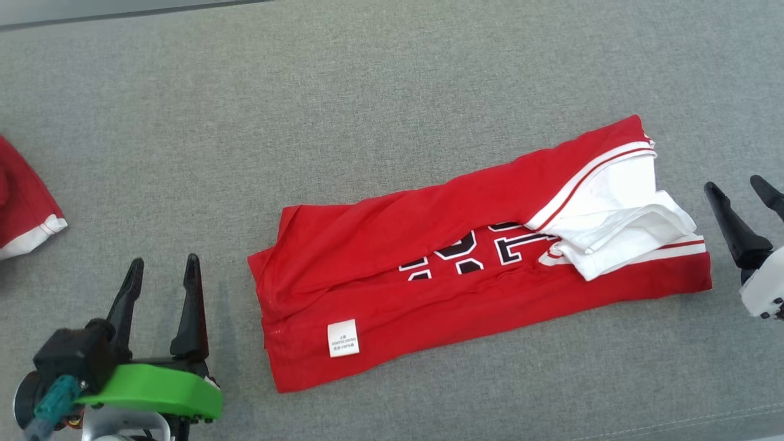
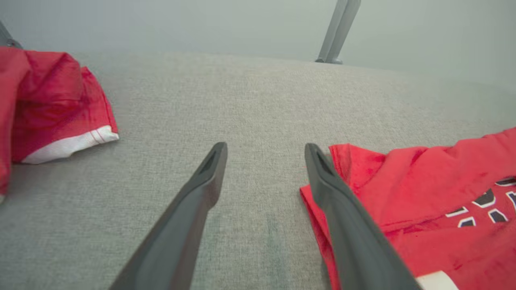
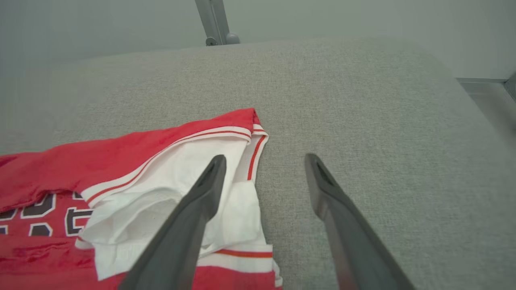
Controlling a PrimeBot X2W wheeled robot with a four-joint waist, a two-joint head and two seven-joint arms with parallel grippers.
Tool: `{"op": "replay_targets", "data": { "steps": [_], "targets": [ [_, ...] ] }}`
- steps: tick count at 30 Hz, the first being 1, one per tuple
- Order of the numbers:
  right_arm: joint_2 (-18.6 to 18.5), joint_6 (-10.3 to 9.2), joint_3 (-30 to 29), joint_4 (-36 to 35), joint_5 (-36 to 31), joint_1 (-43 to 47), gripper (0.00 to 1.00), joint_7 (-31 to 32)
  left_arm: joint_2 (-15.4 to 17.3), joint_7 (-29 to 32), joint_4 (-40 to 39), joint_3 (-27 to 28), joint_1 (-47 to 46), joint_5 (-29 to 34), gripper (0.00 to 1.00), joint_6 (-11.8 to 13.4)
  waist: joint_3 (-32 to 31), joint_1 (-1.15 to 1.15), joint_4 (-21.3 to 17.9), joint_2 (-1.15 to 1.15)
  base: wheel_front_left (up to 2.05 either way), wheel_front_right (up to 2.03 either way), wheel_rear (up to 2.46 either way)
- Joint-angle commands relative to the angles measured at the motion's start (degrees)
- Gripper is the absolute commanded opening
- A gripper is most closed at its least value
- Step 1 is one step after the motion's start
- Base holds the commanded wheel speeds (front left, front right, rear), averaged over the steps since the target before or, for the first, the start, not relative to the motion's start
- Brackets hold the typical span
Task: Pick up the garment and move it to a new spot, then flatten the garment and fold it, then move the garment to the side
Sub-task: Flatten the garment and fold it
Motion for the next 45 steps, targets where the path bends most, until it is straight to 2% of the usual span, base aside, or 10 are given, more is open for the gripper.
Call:
{"op": "replay_targets", "data": {
  "steps": [1,7,13,19,20,21,26,38,41,45],
  "targets": [
    [0.6,0.02,-0.9,0.6,-1.0,-1.6,1.0,2.9,-0.7,-3.0,0.8,0.4,1.2,2.2,1.0,1.6,0.2,0.0,0.9,0.0,0.0,0.0,0.0],
    [4.3,0.02,-1.5,5.0,-5.6,-6.6,1.0,14.0,-6.6,-7.9,3.0,-0.6,-2.4,6.9,1.0,2.0,2.6,0.0,4.5,0.0,0.0,0.0,0.0],
    [7.6,0.02,-1.7,11.1,-10.1,-7.8,1.0,17.5,-12.7,-8.6,5.1,1.1,-4.1,14.5,1.0,-0.8,4.4,0.0,7.7,0.0,0.0,0.0,0.0],
    [10.1,0.03,1.8,17.3,-10.6,-5.5,1.0,18.3,-18.8,-8.6,6.6,5.3,-1.5,20.9,1.0,-5.5,3.8,0.0,8.1,0.0,0.0,0.0,0.0],
    [10.6,0.08,2.2,17.6,-9.8,-5.6,0.37,17.9,-19.7,-8.6,7.0,5.9,-1.1,21.3,1.0,-6.5,3.5,0.0,7.9,0.0,0.0,0.0,0.0],
    [10.7,0.18,2.5,17.7,-8.9,-5.9,0.0,17.3,-20.7,-8.6,7.4,6.6,-0.7,21.7,1.0,-7.2,3.1,0.0,7.6,0.0,0.0,0.0,0.0],
    [8.0,-0.05,-1.6,18.8,-5.3,-7.7,0.0,12.7,-23.2,-8.6,9.5,9.6,1.7,24.8,1.0,-11.3,0.2,0.0,5.6,0.0,0.0,0.0,0.0],
    [-7.1,0.02,-20.6,27.9,-0.9,-3.6,0.0,11.5,-26.5,-8.6,14.7,14.2,6.4,28.6,1.0,-18.2,-7.1,0.0,5.8,0.0,0.0,0.0,0.0],
    [-7.2,0.02,-20.6,24.6,0.6,-2.3,0.0,11.7,-27.2,-8.6,15.3,14.7,7.3,29.0,1.0,-19.2,-8.1,0.0,6.3,0.0,0.0,0.0,0.0],
    [-2.8,0.02,-15.1,13.0,3.1,1.5,0.0,12.2,-27.7,-8.6,15.3,15.4,7.7,29.2,1.0,-19.9,-8.9,0.0,6.5,0.0,0.0,0.0,0.0]
  ]
}}
